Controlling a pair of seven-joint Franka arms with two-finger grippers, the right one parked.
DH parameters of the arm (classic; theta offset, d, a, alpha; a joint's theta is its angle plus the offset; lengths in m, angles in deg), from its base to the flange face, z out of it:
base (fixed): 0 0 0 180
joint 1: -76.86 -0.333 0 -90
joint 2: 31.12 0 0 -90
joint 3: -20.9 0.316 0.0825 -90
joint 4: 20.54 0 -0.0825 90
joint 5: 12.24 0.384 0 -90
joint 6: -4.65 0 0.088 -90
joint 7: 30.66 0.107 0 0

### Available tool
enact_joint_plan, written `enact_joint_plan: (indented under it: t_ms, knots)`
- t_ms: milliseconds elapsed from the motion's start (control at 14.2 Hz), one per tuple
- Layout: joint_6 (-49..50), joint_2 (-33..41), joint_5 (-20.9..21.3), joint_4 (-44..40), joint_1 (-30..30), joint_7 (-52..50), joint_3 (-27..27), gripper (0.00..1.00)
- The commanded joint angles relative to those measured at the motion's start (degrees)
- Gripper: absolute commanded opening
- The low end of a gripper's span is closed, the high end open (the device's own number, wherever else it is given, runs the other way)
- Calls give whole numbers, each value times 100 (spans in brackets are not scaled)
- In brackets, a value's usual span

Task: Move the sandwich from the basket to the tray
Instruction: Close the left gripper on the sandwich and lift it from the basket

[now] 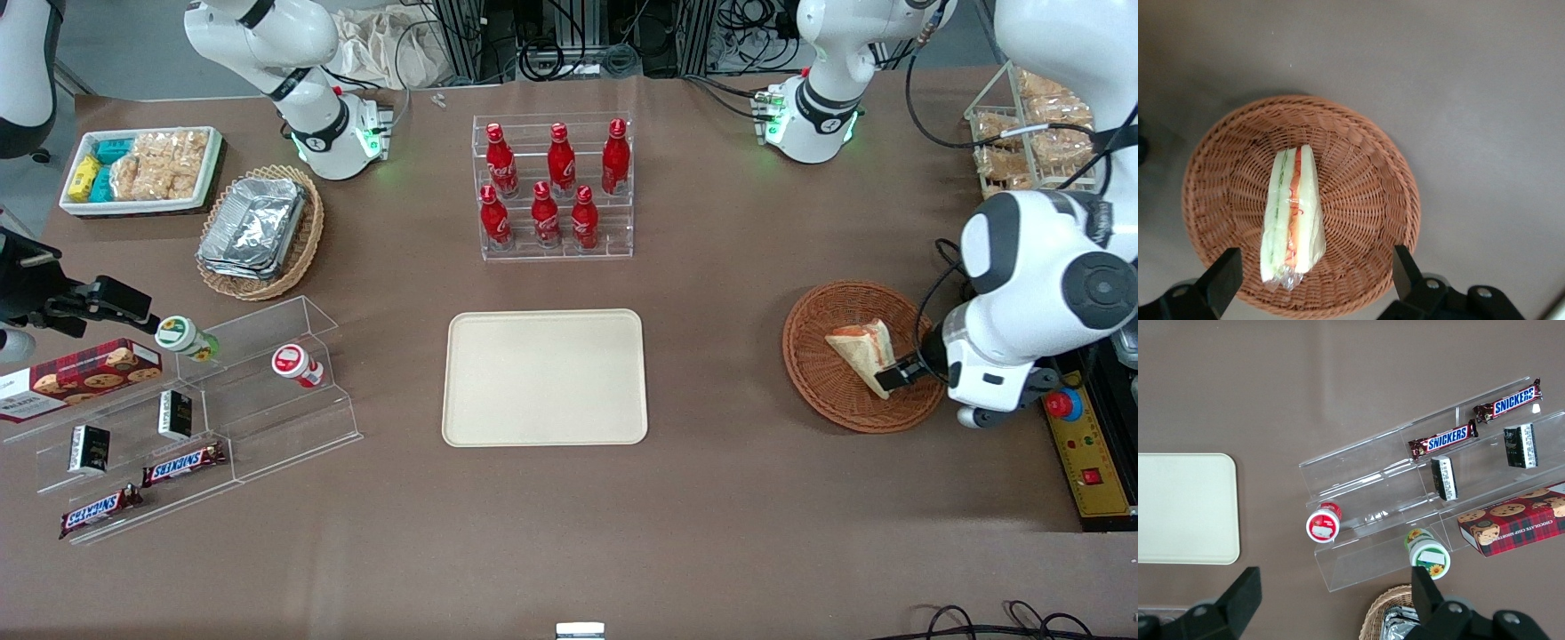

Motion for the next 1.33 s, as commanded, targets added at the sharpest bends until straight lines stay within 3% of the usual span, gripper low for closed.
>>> enact_joint_plan:
  t_ms: [0,211,842,982,1123,1263]
  knots:
    - [-900,483,121,1124,26,-283,-15,100]
    - [-1378,511,129,1627,26,-477,-6,99]
    - [-1606,318,147,1926,-62,-485,46,97]
    - [-1764,247,147,2023,-71,-494,55,86]
    - [-1791,203,147,2015,-71,-485,55,66]
    - [-1800,194,147,2006,-71,-494,55,17]
